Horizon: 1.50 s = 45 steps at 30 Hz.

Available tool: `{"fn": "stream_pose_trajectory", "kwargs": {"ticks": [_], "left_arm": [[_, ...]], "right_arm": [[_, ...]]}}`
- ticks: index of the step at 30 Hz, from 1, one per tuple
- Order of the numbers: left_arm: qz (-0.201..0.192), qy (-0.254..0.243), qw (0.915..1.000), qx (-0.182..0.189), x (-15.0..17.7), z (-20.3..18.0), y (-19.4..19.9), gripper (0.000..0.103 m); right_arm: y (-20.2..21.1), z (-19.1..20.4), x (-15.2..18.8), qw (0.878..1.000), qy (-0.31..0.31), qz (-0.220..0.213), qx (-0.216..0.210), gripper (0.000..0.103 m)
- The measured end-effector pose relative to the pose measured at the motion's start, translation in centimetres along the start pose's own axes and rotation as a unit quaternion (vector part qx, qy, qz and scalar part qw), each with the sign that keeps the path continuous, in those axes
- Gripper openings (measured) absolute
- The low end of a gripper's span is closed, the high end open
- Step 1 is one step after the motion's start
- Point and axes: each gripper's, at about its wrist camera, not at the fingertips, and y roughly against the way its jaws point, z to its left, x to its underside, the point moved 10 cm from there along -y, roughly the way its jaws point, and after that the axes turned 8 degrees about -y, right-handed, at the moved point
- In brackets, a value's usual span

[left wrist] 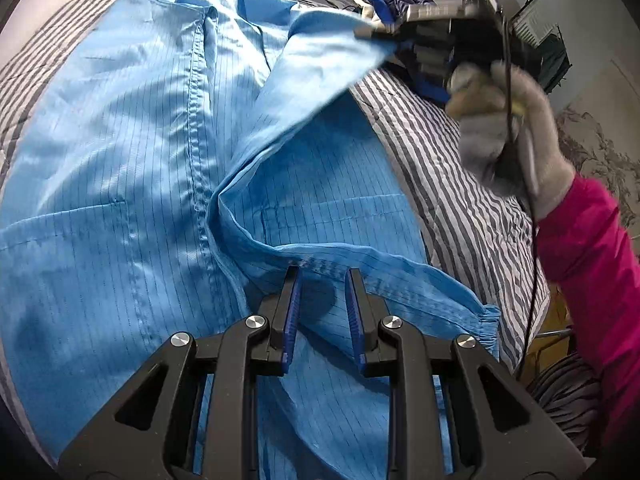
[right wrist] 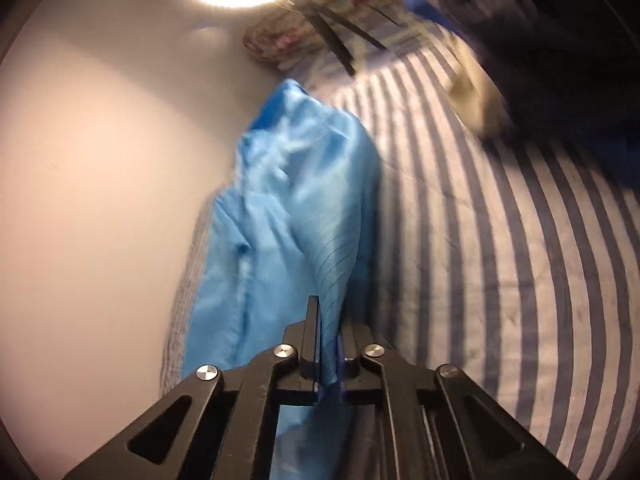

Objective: Fold large clothes

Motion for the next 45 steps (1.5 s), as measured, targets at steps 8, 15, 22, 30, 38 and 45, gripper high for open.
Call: {"fn": "stream_pose_trajectory", "kwargs": {"ticks": [8,15,22,30,38,45], "left_arm": [[-0.005,0.007,0.9999,0.010,0.0,0.6,0.8,0.022],[-0.023,0.024,0.9993,0.018,-0.4,1.9,3.3,0.022],[-0.042,0.033,0.9985,0.007,-0.4,3.7,5.2,0.022],[-0.057,0.038,0.9976,0.006,0.0,5.0,7.3,0.022],[-0.051,0.065,0.9964,0.021,1.7,4.9,8.6,0.022],[-0.047,0.051,0.9975,0.010,3.3,3.3,9.0,0.022]], "right_arm": [[-4.3,8.8,-1.1,0.994,0.104,0.014,0.035,0.001],[-13.7,10.5,0.8,0.979,0.164,0.055,0.105,0.006],[-15.0,10.2,2.1,0.980,0.161,0.081,0.089,0.044],[-1.8,8.5,4.9,0.987,0.142,0.059,0.037,0.049],[6.2,2.4,16.5,0.983,0.132,0.118,0.045,0.059],[8.7,-1.2,23.5,0.988,0.085,0.131,0.010,0.064]]}}
